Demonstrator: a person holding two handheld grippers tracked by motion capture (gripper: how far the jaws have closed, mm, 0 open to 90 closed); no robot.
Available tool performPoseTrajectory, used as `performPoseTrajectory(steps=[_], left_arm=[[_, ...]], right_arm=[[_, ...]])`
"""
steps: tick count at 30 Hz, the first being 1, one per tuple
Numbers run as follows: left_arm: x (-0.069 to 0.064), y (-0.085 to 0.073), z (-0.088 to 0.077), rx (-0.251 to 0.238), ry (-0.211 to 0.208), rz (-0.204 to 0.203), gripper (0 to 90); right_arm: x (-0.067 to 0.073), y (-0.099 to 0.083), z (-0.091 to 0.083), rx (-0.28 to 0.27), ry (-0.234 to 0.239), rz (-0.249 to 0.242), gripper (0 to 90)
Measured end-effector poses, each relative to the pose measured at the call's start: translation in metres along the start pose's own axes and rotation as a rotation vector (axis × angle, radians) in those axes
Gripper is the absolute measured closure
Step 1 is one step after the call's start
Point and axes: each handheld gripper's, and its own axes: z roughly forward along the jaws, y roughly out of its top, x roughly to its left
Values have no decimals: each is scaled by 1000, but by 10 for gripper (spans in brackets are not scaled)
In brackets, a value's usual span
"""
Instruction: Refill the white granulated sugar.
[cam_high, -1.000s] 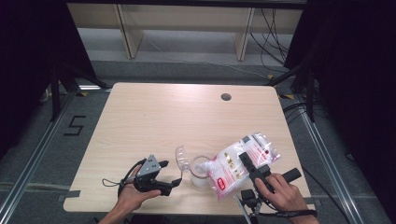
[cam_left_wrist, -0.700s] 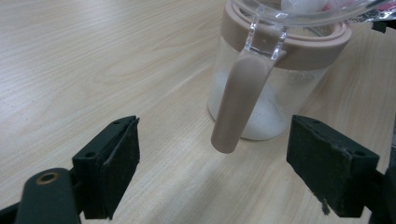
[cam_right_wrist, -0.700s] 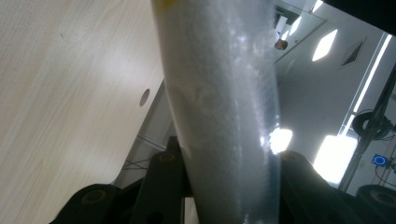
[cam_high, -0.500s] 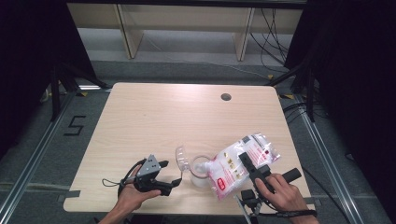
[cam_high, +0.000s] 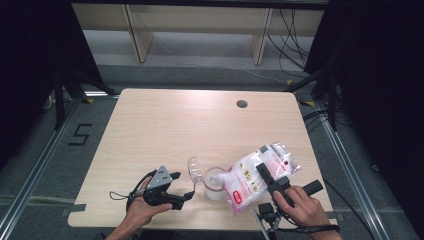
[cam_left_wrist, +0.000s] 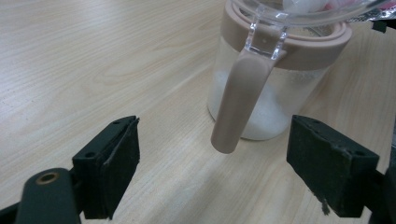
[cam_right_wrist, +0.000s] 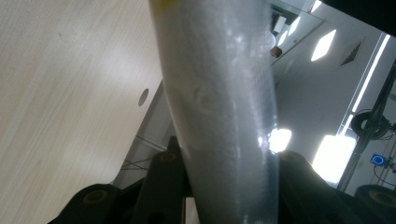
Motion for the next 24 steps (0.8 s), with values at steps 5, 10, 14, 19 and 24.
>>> performPoseTrajectory(steps=[5, 10, 14, 19, 24], left_arm=[[0, 0, 0, -2, -1, -2, 169], [0, 0, 0, -1, -3, 0, 169], [-1, 0, 0, 5, 6, -15, 169], [0, 0, 1, -1, -2, -8, 168], [-1, -1, 1, -1, -2, -19, 169]], right_arm=[[-1, -1, 0, -6, -5, -16, 743], [0, 0, 0, 4, 2, 7, 744], [-1, -1, 1, -6, -3, -20, 745], [-1, -1, 0, -2, -6, -11, 747], [-1, -1, 0, -5, -7, -9, 748]])
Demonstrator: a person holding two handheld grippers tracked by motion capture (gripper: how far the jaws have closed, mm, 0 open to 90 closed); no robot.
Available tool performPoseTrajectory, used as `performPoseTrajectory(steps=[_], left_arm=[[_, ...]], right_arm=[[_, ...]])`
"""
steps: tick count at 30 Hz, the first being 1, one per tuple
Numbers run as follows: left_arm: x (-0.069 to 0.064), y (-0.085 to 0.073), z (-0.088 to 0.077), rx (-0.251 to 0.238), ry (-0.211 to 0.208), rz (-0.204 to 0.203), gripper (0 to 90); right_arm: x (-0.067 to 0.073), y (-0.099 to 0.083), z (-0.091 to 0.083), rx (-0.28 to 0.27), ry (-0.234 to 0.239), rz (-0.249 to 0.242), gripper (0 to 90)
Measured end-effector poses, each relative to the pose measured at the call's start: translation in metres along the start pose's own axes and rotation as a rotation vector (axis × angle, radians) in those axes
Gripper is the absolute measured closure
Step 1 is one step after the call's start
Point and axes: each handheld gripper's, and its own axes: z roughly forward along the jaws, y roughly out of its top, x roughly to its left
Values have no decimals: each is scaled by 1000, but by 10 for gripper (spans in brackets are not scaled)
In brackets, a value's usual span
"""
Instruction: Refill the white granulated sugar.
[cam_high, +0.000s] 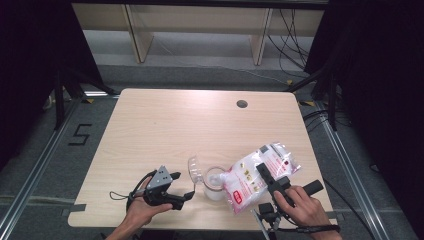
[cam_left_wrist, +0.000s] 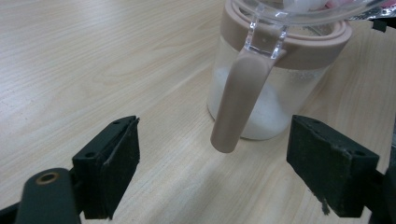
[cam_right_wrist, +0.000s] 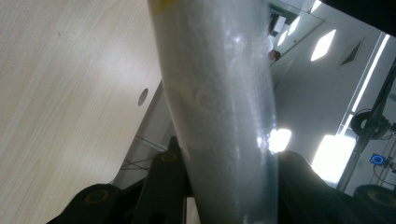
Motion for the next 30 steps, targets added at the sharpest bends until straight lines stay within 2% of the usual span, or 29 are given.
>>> performPoseTrajectory(steps=[3, 8, 11, 12, 17, 18, 19, 23, 24, 30], left_arm=[[1, 1, -1, 5, 2, 24, 169], [0, 0, 0, -1, 1, 8, 169], [1, 0, 0, -1, 4, 19, 169], [1, 1, -1, 5, 3, 24, 169], [1, 0, 0, 0, 2, 18, 169], [1, 0, -1, 1, 3, 19, 168], [1, 1, -1, 6, 3, 26, 169], [1, 0, 0, -2, 4, 18, 169], [1, 0, 0, -1, 4, 18, 169], [1, 0, -1, 2, 8, 25, 169]], right_arm=[[-1, -1, 0, -4, -1, -14, 748], [-1, 0, 0, -2, 2, -12, 749], [0, 0, 0, 6, 3, 0, 750], [-1, 0, 0, -2, 1, -14, 751], [-1, 0, 0, 0, 3, -13, 753], [0, 0, 0, 5, 1, 0, 753], [-1, 0, 0, -2, 2, -17, 754], [-1, 0, -1, -2, 3, -18, 759], [0, 0, -1, 6, 5, -3, 760], [-2, -1, 0, -2, 2, -19, 766]])
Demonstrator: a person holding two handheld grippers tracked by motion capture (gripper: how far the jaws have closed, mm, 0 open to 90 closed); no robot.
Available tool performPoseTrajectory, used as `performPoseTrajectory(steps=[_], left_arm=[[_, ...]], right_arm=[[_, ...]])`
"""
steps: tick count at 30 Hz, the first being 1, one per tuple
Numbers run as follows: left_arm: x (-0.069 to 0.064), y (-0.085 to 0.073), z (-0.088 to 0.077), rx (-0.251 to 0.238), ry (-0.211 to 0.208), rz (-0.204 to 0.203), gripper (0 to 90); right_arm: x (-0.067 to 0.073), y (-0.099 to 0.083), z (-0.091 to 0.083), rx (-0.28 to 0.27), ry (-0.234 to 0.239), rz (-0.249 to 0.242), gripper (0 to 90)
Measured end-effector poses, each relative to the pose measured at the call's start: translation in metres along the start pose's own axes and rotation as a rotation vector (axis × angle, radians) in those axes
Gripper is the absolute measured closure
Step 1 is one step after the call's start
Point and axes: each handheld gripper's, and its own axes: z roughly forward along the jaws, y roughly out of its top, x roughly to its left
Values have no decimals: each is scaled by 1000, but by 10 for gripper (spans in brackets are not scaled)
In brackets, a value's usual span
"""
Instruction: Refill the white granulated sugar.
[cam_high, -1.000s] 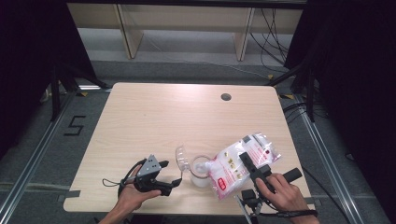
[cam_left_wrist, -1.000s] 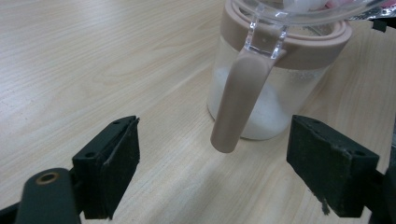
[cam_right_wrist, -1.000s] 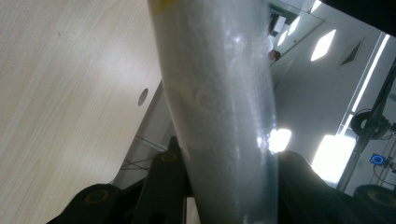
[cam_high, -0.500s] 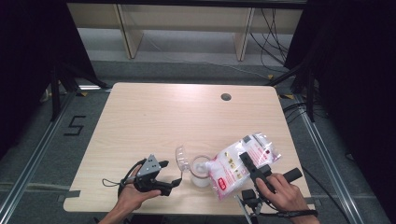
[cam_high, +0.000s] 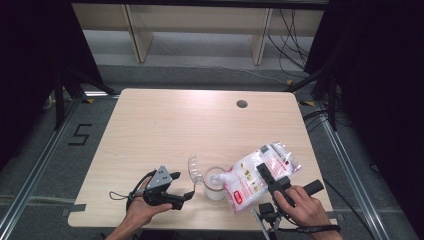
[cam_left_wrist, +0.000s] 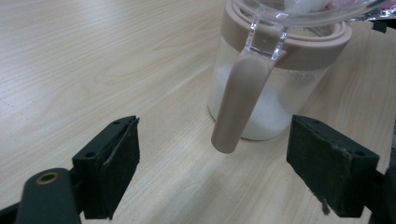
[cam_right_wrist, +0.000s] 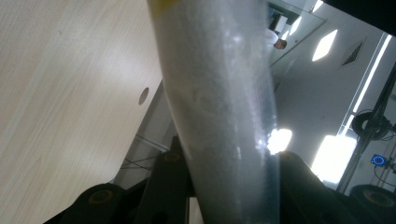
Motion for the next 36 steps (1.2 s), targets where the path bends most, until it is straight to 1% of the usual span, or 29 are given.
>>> performPoseTrajectory(steps=[1, 15, 16, 18, 20, 21, 22, 23, 25, 26, 28, 30, 31, 32, 34, 36], left_arm=[[0, 0, 0, 4, -5, 1, 169], [0, 0, 0, 3, -5, -1, 169], [0, 0, 0, 2, -5, -2, 169], [0, 0, 0, 2, -5, -2, 169], [0, 0, 1, -3, -9, -6, 169], [0, 0, 1, -2, -9, -5, 169], [0, 0, 1, -2, -9, -5, 169], [0, 0, 1, -2, -10, -5, 169], [0, 0, 1, -2, -9, -5, 169], [0, 0, 1, -2, -9, -6, 168], [0, 0, 1, -2, -9, -5, 169], [-1, 0, 1, -1, -8, -23, 169], [-1, 0, 1, -1, -9, -18, 169], [-1, 0, 1, -2, -8, -25, 169], [-1, 0, 1, -2, -9, -11, 168], [0, 0, 1, -3, -6, -7, 169]], right_arm=[[0, 0, 0, 0, 0, 1, 767], [0, 0, 0, -2, -1, 3, 772], [1, 0, -1, 6, 1, 16, 772], [0, 0, -1, 2, 0, 11, 773], [1, 0, -2, 14, 7, 36, 773], [0, 0, -1, 5, -2, 13, 773], [0, 0, -1, 6, -2, 15, 774], [1, 0, -2, 14, 4, 35, 774], [0, 0, -1, 6, -2, 16, 775], [0, 0, -1, 6, -2, 16, 775], [1, 1, -2, 13, 4, 35, 775], [1, 1, -1, 12, 4, 34, 776], [1, 1, -2, 12, 4, 34, 776], [1, 1, -2, 13, 4, 34, 776], [1, 1, -2, 13, 3, 34, 777], [1, 1, -2, 13, 3, 34, 778]])
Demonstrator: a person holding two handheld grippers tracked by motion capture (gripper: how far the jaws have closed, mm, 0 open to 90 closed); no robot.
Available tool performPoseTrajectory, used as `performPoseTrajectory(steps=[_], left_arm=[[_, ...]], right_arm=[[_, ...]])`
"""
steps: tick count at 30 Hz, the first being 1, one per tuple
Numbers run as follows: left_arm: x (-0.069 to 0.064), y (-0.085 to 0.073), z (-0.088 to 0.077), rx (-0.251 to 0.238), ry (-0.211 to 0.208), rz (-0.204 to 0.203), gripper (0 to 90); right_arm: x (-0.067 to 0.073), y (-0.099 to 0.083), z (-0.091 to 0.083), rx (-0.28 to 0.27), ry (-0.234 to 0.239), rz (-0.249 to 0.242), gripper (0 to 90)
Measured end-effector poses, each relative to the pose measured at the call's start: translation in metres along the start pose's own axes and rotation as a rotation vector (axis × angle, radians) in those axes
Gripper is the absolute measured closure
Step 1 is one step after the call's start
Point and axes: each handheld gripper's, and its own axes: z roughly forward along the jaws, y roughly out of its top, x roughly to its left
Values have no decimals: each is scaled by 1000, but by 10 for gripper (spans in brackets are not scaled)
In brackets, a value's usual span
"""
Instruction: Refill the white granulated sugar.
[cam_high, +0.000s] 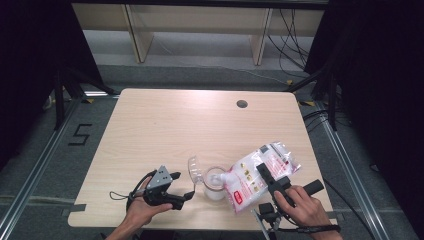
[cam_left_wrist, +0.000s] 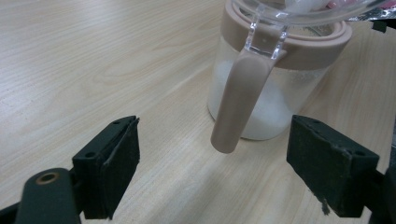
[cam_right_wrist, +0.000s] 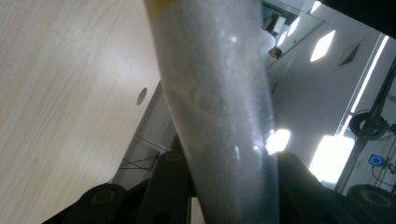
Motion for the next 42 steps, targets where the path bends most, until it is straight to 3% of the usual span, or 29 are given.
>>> performPoseTrajectory(steps=[2, 42], left_arm=[[0, 0, -1, 6, 0, 6, 169], [0, 0, -1, 7, 8, 7, 169]], right_arm=[[-1, -1, 1, -12, -8, -28, 779], [-2, -1, 1, -16, -3, -27, 787]])
